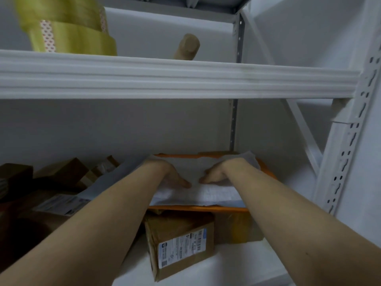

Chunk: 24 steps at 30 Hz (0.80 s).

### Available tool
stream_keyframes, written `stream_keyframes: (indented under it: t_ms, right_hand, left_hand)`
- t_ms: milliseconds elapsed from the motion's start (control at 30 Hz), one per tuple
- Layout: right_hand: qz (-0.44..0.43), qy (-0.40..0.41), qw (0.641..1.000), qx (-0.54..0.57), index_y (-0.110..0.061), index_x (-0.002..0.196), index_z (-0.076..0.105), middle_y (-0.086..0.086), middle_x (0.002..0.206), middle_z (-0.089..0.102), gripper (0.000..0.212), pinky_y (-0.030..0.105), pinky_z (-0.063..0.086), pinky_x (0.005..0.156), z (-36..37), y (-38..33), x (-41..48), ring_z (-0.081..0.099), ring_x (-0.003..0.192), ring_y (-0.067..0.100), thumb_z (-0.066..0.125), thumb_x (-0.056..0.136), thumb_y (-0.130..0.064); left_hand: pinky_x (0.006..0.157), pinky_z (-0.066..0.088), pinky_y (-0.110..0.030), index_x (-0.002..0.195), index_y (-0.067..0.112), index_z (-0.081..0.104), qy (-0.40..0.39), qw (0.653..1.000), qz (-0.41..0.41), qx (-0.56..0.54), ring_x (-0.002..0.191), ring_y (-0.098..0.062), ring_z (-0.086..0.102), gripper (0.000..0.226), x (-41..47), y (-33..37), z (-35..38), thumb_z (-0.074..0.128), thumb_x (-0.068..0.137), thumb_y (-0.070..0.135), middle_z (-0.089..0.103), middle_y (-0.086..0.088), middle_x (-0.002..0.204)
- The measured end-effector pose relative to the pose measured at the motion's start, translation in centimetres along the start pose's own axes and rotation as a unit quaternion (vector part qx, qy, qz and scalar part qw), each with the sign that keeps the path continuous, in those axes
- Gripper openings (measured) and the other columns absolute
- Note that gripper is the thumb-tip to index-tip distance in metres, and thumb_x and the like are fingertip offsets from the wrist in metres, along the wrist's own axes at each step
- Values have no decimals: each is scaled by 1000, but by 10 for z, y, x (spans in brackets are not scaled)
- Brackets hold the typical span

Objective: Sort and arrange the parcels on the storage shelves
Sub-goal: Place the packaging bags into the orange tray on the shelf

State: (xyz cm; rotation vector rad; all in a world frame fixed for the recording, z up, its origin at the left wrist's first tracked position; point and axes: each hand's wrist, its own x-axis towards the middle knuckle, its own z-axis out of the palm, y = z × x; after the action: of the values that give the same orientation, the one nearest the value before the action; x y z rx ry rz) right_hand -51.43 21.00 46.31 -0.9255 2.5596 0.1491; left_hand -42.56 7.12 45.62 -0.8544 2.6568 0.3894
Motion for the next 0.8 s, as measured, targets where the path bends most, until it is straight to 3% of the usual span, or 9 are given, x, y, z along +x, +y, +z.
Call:
stream_keyframes:
  t_ms: [133, 167, 233, 267, 367, 500, 633, 733, 800]
  right_hand:
    - [80, 21, 994, -68, -17, 151, 27, 7, 155, 28, 64, 38, 27, 113, -8, 6, 2, 32, 137, 28, 34, 98, -53]
    - [65, 53, 994, -74, -16, 151, 27, 7, 156, 27, 61, 37, 25, 114, -9, 3, 2, 31, 139, 26, 34, 100, -49]
    - [-2, 80, 992, -99, -16, 150, 32, 6, 155, 30, 54, 36, 23, 116, -8, -9, -1, 30, 141, 26, 41, 100, -37]
    - [-26, 84, 994, -67, -17, 146, 38, 7, 153, 35, 51, 39, 25, 116, -7, -11, 7, 33, 140, 27, 47, 99, -34]
    - [-39, 26, 999, -23, -21, 146, 38, 2, 153, 34, 51, 35, 23, 113, -5, -14, 18, 32, 139, 24, 40, 101, -43]
    - [-9, 29, 1000, -5, -24, 154, 16, 0, 160, 15, 70, 32, 15, 114, -13, 8, 27, 17, 146, 20, 32, 96, -61]
    - [104, 144, 984, 3, -26, 152, 26, -1, 158, 25, 90, 39, 16, 118, -14, 32, 42, 25, 144, 23, 47, 80, -76]
    - [139, 188, 972, -9, -22, 151, 28, 3, 157, 27, 76, 47, 12, 119, -16, 34, 39, 25, 144, 26, 46, 89, -63]
    - [118, 183, 976, -12, -21, 151, 28, 4, 157, 28, 74, 42, 16, 119, -17, 33, 40, 27, 144, 25, 47, 91, -60]
  left_hand:
    - [110, 27, -39, 146, 21, 34, -10, 1000, 4, 7, 137, -25, 30, 133, 4, 2, -11, 71, 34, 82, 29, -3, 153]
    - [108, 28, -37, 141, 24, 41, 13, 999, 33, 2, 133, -20, 33, 118, 3, 3, -12, 75, 41, 76, 35, 2, 148]
    - [100, 33, -30, 127, 30, 52, 40, 996, 80, 0, 123, -10, 42, 66, 2, 8, -13, 74, 71, 56, 47, 12, 133]
    - [98, 38, -31, 126, 29, 56, 49, 994, 100, 11, 120, -12, 49, 58, 4, 12, -13, 72, 76, 53, 54, 9, 131]
    - [101, 44, -37, 132, 25, 54, 40, 992, 113, 28, 125, -22, 52, 73, 14, 16, -15, 75, 70, 56, 55, 0, 135]
    - [107, 32, -46, 146, 36, 33, -57, 995, 77, 22, 142, -26, 25, 117, 20, 21, -20, 75, 44, 74, 27, 7, 154]
    - [83, 33, -39, 151, 31, 22, -44, 994, 71, 70, 141, -28, 25, 99, 24, 25, -22, 70, 71, 63, 21, 0, 157]
    - [84, 33, -39, 152, 31, 18, -43, 992, 71, 93, 141, -29, 27, 99, 21, 24, -25, 68, 73, 63, 20, -1, 157]
    - [89, 32, -40, 152, 32, 16, -47, 992, 67, 94, 142, -29, 25, 101, 23, 23, -25, 68, 72, 65, 16, 0, 158]
